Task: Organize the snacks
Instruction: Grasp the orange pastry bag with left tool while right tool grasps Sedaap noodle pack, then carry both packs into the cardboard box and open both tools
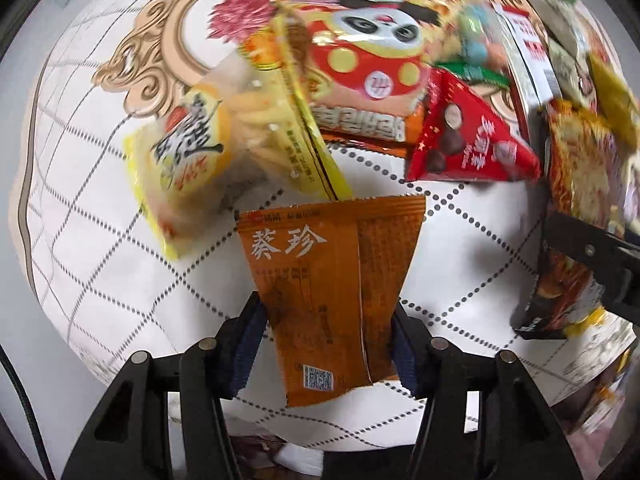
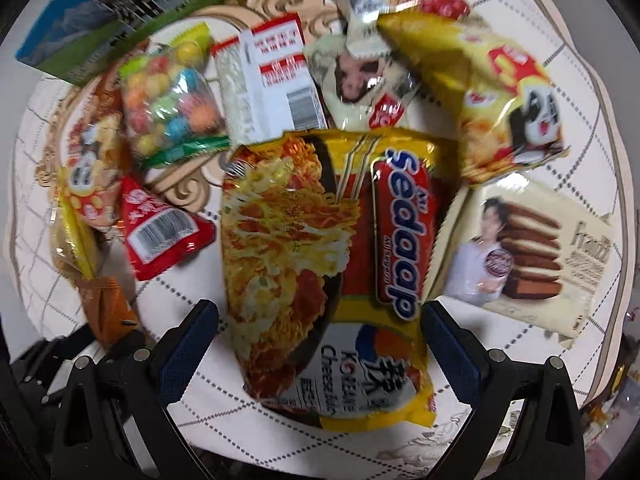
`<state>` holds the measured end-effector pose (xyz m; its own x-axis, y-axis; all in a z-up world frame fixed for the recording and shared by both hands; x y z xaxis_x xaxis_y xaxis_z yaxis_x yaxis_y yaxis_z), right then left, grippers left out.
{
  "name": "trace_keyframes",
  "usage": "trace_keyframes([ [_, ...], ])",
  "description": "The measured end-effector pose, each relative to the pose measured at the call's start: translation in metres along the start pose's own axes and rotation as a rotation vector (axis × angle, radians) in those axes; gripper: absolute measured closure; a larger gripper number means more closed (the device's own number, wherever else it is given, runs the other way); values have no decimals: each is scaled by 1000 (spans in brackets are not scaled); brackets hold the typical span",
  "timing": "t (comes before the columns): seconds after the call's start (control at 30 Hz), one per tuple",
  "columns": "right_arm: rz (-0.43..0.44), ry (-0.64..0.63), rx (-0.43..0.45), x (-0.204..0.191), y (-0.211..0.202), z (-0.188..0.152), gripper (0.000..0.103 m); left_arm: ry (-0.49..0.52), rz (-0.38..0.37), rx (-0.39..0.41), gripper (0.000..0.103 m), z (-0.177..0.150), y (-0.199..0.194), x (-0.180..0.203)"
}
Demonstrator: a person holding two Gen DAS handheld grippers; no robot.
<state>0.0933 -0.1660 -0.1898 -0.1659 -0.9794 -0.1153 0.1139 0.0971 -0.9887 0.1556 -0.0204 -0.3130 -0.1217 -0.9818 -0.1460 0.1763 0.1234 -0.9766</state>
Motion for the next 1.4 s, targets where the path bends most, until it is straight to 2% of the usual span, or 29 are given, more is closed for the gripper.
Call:
trace_keyframes([
  [0.1, -48, -25, -1, -1, 13, -5, 12, -54, -33, -17, 45, 3, 2, 0],
  [0.17, -36, -35, 16, -2, 13, -11, 13, -118, -72, -31, 44, 3, 3, -2],
  [0.3, -31, -80, -34, -7, 15, -37, 13, -191, -125, -31, 40, 5, -2, -2],
  [0.37, -31, -98, -51, -10, 20, -48, 12, -219, -157, -34, 35, 8, -5, -1],
  [0.6, -63, -81, -33, -24, 36, -53, 12, -286, -206, -22, 36, -2, -1, -25],
  [0.67, -61, -57, -33, -25, 38, -52, 12, -286, -191, -11, 46, -4, -14, -41],
  [0.83, -63, -33, 4, -4, 29, -52, 16, -269, -164, 29, 52, -15, -35, -43],
  [1.03, -68, -21, 52, -11, 9, -61, 19, -206, -142, 66, 54, -35, -86, -44],
  [1.13, -59, -6, 69, -15, 1, -69, 19, -195, -160, 76, 54, -47, -104, -46],
  [1.23, -46, 6, 98, -16, -26, -65, 19, -185, -183, 93, 54, -57, -115, -56],
  [1.4, 12, 43, 154, -20, -65, -67, 19, -173, -225, 145, 54, -53, -165, -66],
])
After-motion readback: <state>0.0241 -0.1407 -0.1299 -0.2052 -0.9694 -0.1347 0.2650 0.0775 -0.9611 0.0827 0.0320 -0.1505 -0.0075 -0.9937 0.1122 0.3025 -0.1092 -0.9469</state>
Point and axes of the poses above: each gripper's, at about its wrist camera, not at the fingertips, and y roughly the way its jaws point, x to its right, z to its top, the point moved 4 cm from there along y, roughly the way its jaws point, and after that the axes turned 15 degrees about x, right-handed, at the moved point
